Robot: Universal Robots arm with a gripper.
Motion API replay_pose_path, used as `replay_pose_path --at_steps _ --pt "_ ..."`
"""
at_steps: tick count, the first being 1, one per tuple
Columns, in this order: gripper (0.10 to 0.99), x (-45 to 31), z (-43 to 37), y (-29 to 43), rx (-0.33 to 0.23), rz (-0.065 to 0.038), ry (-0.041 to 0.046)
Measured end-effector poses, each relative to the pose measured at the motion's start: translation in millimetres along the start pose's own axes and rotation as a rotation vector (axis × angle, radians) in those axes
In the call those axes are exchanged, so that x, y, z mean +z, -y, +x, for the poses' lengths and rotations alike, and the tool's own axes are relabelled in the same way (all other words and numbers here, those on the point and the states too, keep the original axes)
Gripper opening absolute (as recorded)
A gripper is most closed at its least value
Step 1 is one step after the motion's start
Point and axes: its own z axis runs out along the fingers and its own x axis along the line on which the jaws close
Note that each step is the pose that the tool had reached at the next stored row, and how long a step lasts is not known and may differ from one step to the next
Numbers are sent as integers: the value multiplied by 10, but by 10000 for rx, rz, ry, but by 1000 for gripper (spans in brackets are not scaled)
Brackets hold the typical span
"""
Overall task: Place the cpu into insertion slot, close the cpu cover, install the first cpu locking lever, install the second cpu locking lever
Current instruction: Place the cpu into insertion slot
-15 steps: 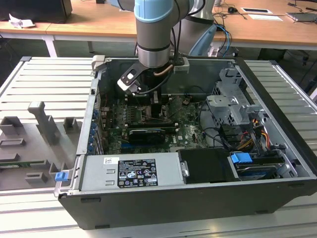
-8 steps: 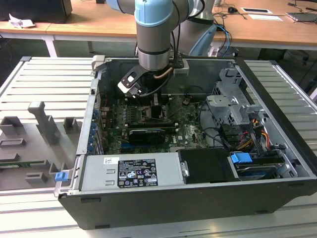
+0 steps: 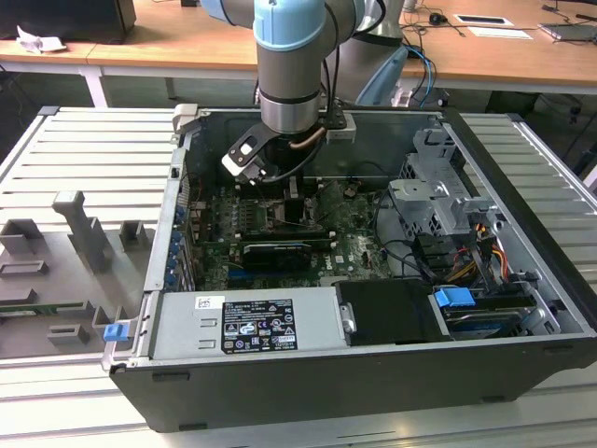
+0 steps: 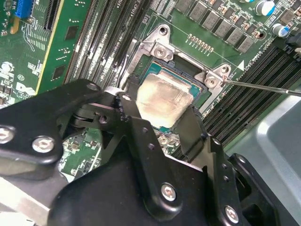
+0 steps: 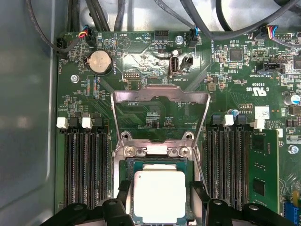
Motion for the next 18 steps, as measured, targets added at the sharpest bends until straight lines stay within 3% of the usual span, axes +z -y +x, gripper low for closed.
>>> replay_pose_path --at_steps 2,5,8,12,18 --pt "604 0 2 0 1 -1 -8" --pt "604 10 11 1 10 1 -130" --pt "604 18 14 1 12 2 -173" --pt "604 9 14 0 12 2 -175" --pt "604 -82 14 -5 12 2 -171"
